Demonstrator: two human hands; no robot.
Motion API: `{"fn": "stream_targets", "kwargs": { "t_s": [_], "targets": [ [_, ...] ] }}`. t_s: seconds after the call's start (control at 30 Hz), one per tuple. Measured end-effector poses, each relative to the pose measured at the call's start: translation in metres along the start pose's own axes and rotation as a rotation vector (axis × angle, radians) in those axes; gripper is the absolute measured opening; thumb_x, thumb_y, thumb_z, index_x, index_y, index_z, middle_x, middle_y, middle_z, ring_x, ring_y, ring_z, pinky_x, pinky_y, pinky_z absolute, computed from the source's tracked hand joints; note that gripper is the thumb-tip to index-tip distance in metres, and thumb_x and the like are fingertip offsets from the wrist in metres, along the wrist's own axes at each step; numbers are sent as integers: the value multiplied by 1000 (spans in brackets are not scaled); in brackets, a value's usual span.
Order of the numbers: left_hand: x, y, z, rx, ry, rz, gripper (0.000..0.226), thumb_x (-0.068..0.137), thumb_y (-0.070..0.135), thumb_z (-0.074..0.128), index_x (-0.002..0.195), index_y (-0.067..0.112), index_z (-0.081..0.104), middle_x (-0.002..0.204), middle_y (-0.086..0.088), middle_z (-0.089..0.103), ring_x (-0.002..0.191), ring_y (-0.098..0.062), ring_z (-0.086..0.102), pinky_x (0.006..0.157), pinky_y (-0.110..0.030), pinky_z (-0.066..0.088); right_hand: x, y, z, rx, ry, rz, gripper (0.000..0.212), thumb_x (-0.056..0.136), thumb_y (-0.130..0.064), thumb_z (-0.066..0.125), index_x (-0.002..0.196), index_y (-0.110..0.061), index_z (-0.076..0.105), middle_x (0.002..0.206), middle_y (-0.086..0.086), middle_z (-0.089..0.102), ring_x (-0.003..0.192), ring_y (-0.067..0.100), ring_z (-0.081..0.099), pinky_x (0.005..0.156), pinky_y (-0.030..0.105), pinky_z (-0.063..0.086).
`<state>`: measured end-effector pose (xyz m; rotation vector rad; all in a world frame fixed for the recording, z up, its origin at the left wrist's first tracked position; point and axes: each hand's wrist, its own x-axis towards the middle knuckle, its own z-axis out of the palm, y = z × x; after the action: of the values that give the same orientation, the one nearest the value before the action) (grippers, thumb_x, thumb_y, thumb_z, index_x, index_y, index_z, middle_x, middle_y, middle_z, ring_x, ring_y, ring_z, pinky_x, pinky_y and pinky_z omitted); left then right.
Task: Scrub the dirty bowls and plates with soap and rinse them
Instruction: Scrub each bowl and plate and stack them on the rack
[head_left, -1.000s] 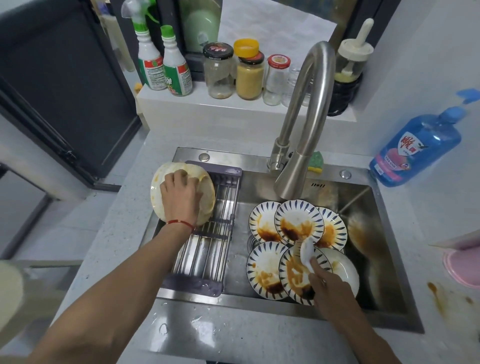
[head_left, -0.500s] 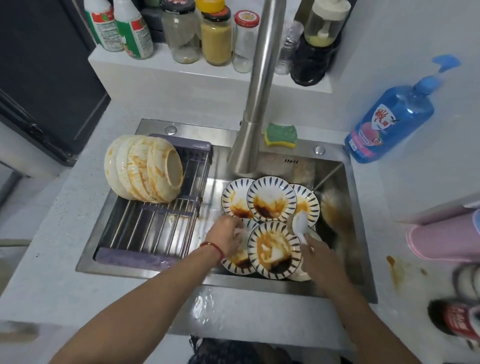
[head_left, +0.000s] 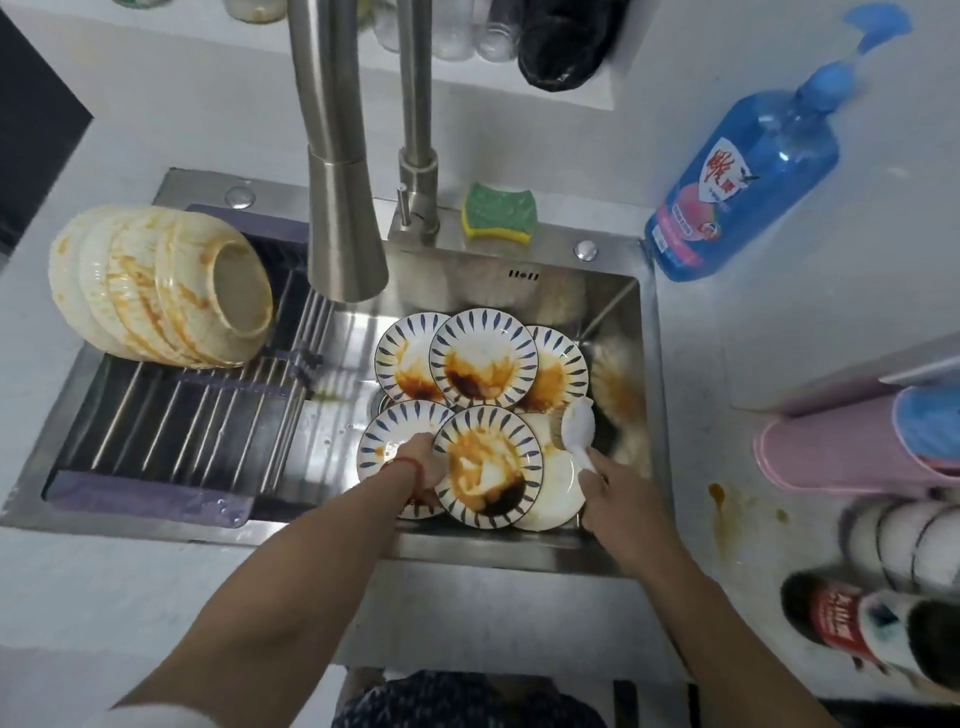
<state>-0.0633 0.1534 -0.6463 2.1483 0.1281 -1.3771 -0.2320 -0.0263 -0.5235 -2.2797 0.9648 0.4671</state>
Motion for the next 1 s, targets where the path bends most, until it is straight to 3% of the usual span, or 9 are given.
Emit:
{"fn": "stream_targets", "kwargs": {
  "t_s": [0.1,0.27,0.33,0.4,0.5,0.6,0.73,0.87,1.0],
  "targets": [
    [-6,6,-8,-145,-148,-53,41,98,-9,50,136,4,45,128,-20,55,80,-37,77,74,-48,65,-1,7,-7,-16,24,-9,38,108,-29,39,140,-21,56,100,6,68,84,21,67,79,43,60],
    [-29,7,-36,-339,-275,-33,60,85,-20,50,138,7,45,138,-25,56,91,-42,77,92,-57,58,-12,0,-14,6,103,-23,35,109,-28,36,134,-16,57,85,1,61,74,15,61,62,28,47],
    [-48,10,-43,-325,-221,33,64,84,-22,51,138,12,41,135,-25,59,80,-38,76,68,-41,59,-22,-8,-14,-111,121,-54,41,108,-33,33,144,-24,49,93,-1,59,81,15,58,72,32,52],
    [-62,14,-45,-317,-167,114,76,84,-18,55,147,21,38,126,-22,66,72,-35,73,55,-36,53,-29,-21,-9,-219,93,-46,47,108,-33,32,155,-31,34,96,0,57,85,16,56,77,33,50],
    [-77,24,-45,-252,-18,244,58,90,-2,67,140,17,47,117,-13,69,82,-30,76,61,-43,64,-41,-45,0,-209,19,2,56,109,-27,37,161,-33,18,103,7,65,94,24,64,74,34,48],
    [-100,40,-48,-115,100,275,40,95,3,57,129,11,40,120,-15,59,92,-38,72,66,-51,65,-42,-60,12,-201,-10,-15,59,108,-28,40,162,-35,17,112,10,66,97,28,64,80,38,52],
    [-124,49,-52,64,203,359,27,97,6,51,118,7,35,113,-21,61,99,-41,67,75,-54,63,-46,-87,28,-177,-155,-38,56,107,-30,39,160,-33,23,137,14,56,122,36,55,97,45,46],
    [-138,52,-59,44,163,417,29,96,5,54,120,11,37,110,-15,62,85,-30,70,52,-37,62,-30,-95,35,-245,-77,22,61,105,-24,40,161,-22,17,137,13,56,123,34,56,97,46,45],
    [-140,49,-66,-51,20,429,34,98,5,55,126,21,44,116,-10,68,87,-29,77,64,-49,66,-12,-109,22,-134,64,-16,66,104,-18,45,162,-19,15,115,12,65,103,31,61,78,43,48]
  ]
}}
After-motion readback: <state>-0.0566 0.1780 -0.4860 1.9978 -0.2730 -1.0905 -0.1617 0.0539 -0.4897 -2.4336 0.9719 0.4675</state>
